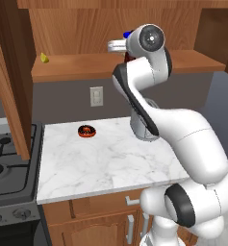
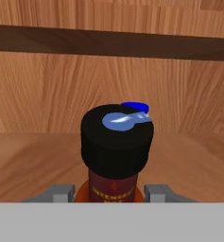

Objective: Pick the condiment bottle and mayonnaise from the counter and place them in the cabinet.

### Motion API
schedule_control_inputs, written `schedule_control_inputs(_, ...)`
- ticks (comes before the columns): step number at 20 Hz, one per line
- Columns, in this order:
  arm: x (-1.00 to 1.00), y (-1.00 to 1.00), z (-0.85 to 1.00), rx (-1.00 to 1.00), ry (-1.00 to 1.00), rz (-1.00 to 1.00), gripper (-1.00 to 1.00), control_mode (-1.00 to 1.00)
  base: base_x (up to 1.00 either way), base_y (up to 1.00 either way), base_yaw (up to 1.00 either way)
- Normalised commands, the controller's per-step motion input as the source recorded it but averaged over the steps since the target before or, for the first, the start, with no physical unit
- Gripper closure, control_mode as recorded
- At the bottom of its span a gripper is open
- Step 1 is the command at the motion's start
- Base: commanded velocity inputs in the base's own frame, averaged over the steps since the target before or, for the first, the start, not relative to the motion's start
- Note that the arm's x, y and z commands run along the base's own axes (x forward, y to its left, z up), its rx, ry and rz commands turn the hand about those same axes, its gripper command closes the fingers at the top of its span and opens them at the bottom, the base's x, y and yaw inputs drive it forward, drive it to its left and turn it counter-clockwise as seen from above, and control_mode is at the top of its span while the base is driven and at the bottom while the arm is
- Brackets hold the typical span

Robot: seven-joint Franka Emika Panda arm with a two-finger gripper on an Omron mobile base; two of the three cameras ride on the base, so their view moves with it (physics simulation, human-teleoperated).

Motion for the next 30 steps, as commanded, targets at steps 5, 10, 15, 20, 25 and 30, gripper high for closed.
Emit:
schedule_control_inputs(5, 0.34, 0.02, -0.02, 0.02, 0.0, 0.0, 1.0, -1.0, 0.0, 0.0, 0.0)
schedule_control_inputs(10, 0.37, 0.04, -0.06, 0.0, 0.0, 0.0, 1.0, -1.0, 0.0, 0.0, 0.0)
schedule_control_inputs(15, 0.41, 0.07, -0.05, 0.0, 0.0, -0.01, 1.0, -1.0, 0.0, 0.0, 0.0)
schedule_control_inputs(20, 0.41, 0.07, -0.06, 0.0, 0.0, -0.01, 1.0, -1.0, 0.0, 0.0, 0.0)
schedule_control_inputs(25, 0.35, 0.02, -0.05, 0.02, 0.0, -0.01, 1.0, -1.0, 0.0, 0.0, 0.0)
schedule_control_inputs(30, 0.25, 0.0, -0.05, 0.03, 0.02, 0.0, 1.0, -1.0, 0.0, 0.0, 0.0)
